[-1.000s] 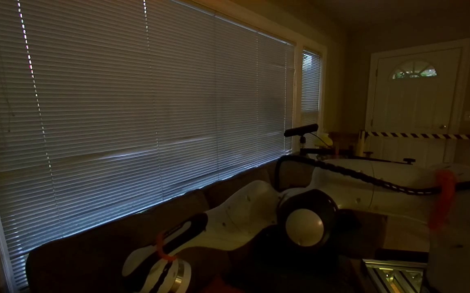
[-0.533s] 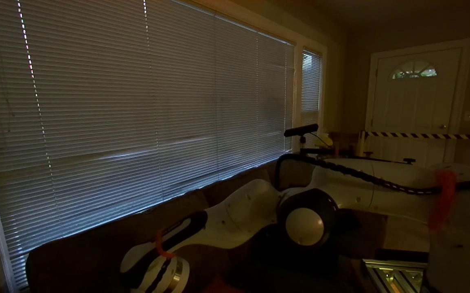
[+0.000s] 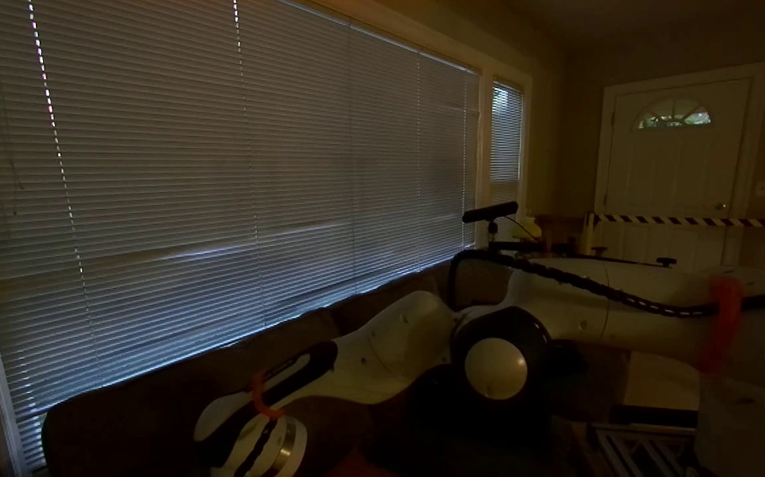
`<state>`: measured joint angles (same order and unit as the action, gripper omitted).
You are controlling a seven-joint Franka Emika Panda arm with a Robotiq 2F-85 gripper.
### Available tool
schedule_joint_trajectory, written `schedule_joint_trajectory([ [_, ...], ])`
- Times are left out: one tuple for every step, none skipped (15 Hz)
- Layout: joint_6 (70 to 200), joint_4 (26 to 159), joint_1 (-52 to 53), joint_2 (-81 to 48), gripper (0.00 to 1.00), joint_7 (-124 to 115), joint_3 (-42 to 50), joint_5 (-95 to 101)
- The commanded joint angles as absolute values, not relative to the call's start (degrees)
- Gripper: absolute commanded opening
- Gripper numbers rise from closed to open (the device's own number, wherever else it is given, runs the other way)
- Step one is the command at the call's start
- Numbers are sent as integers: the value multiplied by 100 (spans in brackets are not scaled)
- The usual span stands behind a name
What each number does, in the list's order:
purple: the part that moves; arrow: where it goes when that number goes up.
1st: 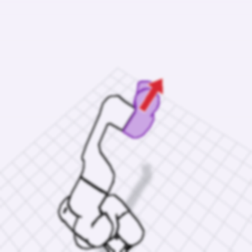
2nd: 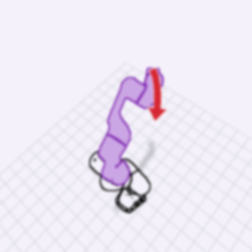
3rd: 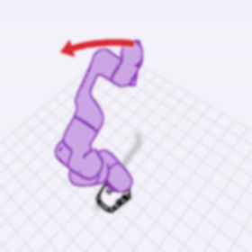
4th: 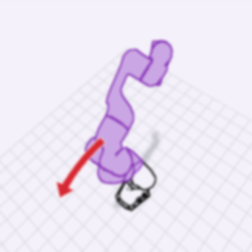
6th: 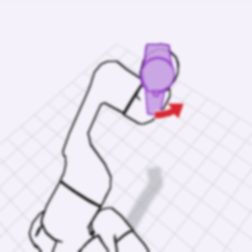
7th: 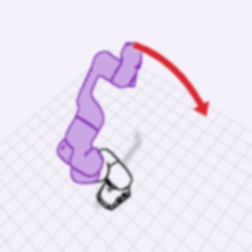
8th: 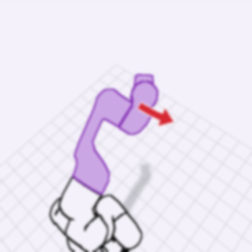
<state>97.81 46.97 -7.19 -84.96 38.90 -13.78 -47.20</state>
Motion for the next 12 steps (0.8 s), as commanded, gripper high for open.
schedule_joint_trajectory([
  [9711, 4588, -732, -8567, 84, 3975, -1423, -4623],
  [9707, 4587, -734, -8568, 83, 3993, -1425, -4624],
  [9710, 4591, -734, -8564, 82, 4007, -1428, -4629],
  [9708, 4590, -734, -8565, 80, 4019, -1431, -4632],
  [9713, 4589, -734, -8565, 77, 4024, -1432, -4635],
  [9715, 4587, -734, -8565, 78, 4028, -1432, -4635],
  [9722, 4586, -735, -8565, 74, 4029, -1431, -4637],
  [9729, 4578, -739, -8565, 76, 4026, -1432, -4642],
  [9744, 4566, -749, -8565, 75, 4033, -1438, -4655],
  [9731, 4552, -756, -8565, 75, 4041, -1444, -4655],
  [9737, 4540, -759, -8563, 74, 4048, -1446, -4659],
  [9746, 4517, -754, -8567, 73, 4049, -1448, -4658],
])
